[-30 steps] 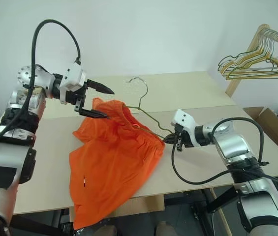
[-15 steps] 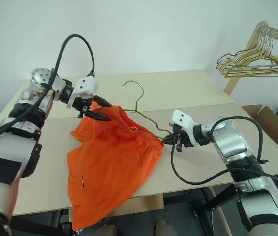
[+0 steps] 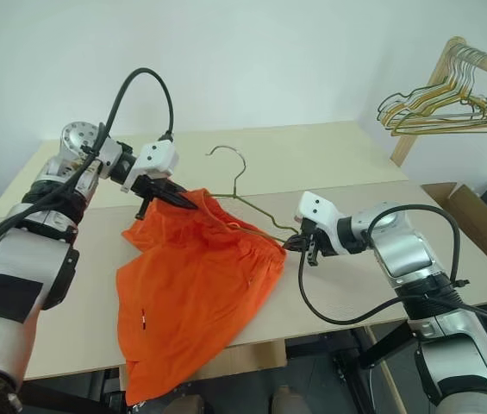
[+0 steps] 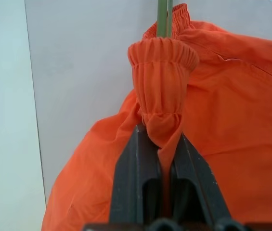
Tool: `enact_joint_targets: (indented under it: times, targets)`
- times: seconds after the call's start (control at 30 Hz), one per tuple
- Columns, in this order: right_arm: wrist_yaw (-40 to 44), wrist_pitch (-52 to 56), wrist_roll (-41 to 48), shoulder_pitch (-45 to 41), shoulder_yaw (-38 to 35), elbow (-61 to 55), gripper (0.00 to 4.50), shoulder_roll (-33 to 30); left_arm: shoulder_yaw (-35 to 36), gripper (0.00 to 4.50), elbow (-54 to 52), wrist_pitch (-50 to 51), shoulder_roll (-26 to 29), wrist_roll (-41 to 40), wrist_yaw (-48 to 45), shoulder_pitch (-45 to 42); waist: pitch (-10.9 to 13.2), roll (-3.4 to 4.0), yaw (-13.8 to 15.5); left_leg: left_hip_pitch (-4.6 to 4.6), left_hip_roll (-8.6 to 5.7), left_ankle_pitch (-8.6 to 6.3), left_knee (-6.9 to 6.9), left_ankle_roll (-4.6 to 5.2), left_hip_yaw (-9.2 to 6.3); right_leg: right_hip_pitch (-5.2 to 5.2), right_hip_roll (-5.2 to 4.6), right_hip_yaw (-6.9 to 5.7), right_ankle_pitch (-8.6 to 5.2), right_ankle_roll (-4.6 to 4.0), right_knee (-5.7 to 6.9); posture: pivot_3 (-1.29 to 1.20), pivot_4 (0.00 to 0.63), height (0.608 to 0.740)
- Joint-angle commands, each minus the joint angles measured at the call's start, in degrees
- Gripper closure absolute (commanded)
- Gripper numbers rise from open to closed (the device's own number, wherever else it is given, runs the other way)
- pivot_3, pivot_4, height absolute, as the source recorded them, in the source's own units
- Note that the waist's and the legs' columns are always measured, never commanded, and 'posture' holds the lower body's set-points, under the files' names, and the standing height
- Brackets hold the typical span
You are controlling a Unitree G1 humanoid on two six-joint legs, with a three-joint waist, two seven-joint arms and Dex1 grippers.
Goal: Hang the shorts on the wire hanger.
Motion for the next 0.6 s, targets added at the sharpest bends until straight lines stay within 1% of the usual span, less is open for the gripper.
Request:
enact_joint_targets:
  times: [0.03,0.13,0.27,0.3,0.33,0.37,0.43,0.53,0.6]
  targets:
    - [-0.67,-3.96,-0.02,-0.98,-1.84,-1.99,4.5,0.08,1.18,4.48,0.67,-1.24,0.21,1.18,-0.18,-1.57,0.0,0.0,-0.02,0.0,0.0,0.0,0.0,0.0,0.0,0.0,0.0,0.0,0.0,0.0,0.0,-0.03,0.0,0.74]
    - [-2.32,-7.62,-1.08,0.03,-2.2,-1.91,4.5,0.46,2.24,4.48,1.08,-0.8,-0.01,2.48,-0.11,-1.72,0.0,0.0,-0.02,0.01,0.0,0.0,0.0,0.0,0.0,0.0,0.0,0.0,0.0,0.0,0.0,-0.03,0.0,0.74]
    - [-2.56,-7.93,-1.63,0.44,-1.88,-1.06,4.5,0.4,1.42,4.48,0.84,-3.31,0.8,4.07,-0.18,-1.65,0.0,0.0,-0.01,0.02,0.0,0.0,0.01,0.0,0.01,0.01,0.0,0.0,0.0,0.0,0.0,-0.03,0.0,0.74]
    - [-2.23,-8.2,-1.6,0.77,-1.84,-1.3,3.9,0.18,1.98,4.5,0.94,-3.59,0.88,4.36,-0.18,-1.76,0.0,0.0,-0.02,0.02,0.0,0.0,0.01,0.0,0.01,0.01,0.0,0.0,0.0,0.0,0.0,-0.03,0.0,0.74]
    - [-2.48,-8.67,-1.6,1.16,-2.03,-1.63,3.67,0.19,2.61,4.5,1.04,-3.96,0.95,4.69,-0.15,-1.88,0.0,0.0,-0.04,0.02,0.0,0.0,0.01,0.0,0.01,0.01,0.0,0.0,0.0,0.0,0.01,-0.03,0.0,0.74]
    - [-3.59,-8.98,-1.53,1.5,-2.68,-1.74,3.34,0.64,3.16,4.5,1.18,-4.1,1.06,5.07,-0.06,-2.11,0.0,0.0,-0.04,0.02,0.0,0.0,0.01,0.0,0.01,0.01,0.0,0.0,0.0,0.0,0.0,-0.03,0.0,0.74]
    - [-5.77,-8.5,-1.52,1.65,-4.22,-0.37,2.61,1.04,4.13,4.5,1.36,-4.73,1.53,5.45,0.0,-2.51,0.0,0.0,-0.03,0.02,0.0,0.0,0.01,0.0,0.0,0.02,0.0,0.0,0.0,0.0,0.01,-0.03,0.0,0.74]
    - [-6.77,-7.86,-0.21,3.12,-7.39,0.82,1.55,-0.22,5.92,4.5,1.55,-4.85,1.97,5.3,-0.01,-2.78,0.0,0.0,-0.04,0.01,0.0,0.0,0.01,0.0,0.01,0.01,-0.01,0.0,0.0,0.0,0.01,-0.03,0.0,0.74]
    - [-6.54,-5.22,2.8,4.63,-11.41,0.97,1.55,-1.13,7.55,4.5,1.7,-4.51,2.16,4.55,0.2,-2.7,0.0,0.0,0.03,0.01,0.0,0.0,0.01,0.0,0.01,0.02,-0.01,0.0,0.0,0.0,0.02,-0.04,0.0,0.74]
